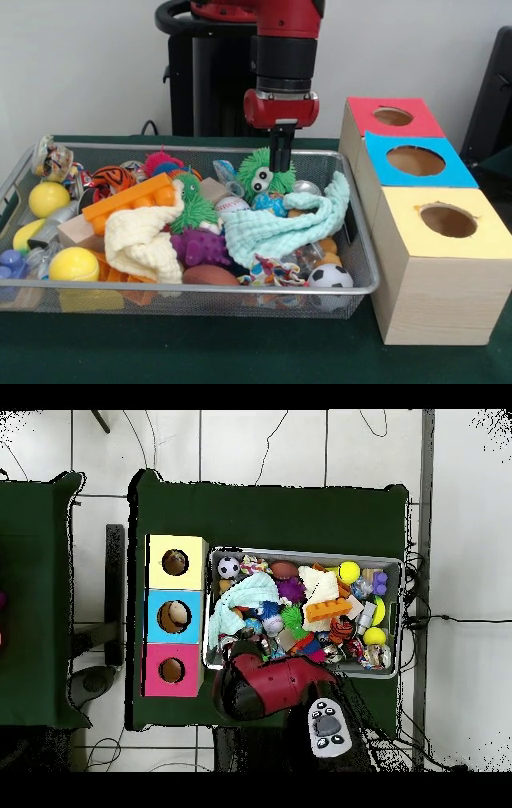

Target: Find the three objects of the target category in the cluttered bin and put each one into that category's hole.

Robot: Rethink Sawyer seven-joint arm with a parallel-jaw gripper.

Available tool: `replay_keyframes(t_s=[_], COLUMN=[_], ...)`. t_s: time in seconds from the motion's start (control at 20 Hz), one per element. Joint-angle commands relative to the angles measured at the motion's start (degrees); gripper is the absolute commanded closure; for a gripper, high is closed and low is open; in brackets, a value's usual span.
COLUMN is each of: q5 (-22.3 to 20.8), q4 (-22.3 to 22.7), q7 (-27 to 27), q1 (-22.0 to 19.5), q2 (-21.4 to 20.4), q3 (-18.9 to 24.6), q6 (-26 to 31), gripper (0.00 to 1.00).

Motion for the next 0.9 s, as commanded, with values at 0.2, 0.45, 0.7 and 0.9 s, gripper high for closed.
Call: replay_keyframes(t_s=[0.2, 0.45, 0.7, 0.9], q5=[-5.1, -6.0, -6.4, -6.2], q4=[-0.8, -0.7, -0.6, -0.1], q7=[1.0, 1.6, 2.0, 2.2], q1=[-4.6, -5.2, -5.8, -7.5], q2=[0.1, 0.6, 0.5, 0.6], q3=[5.5, 6.3, 7.0, 8.8], q6=[2.5, 2.0, 1.8, 1.7], gripper=[1.0, 1.0, 1.0, 1.0])
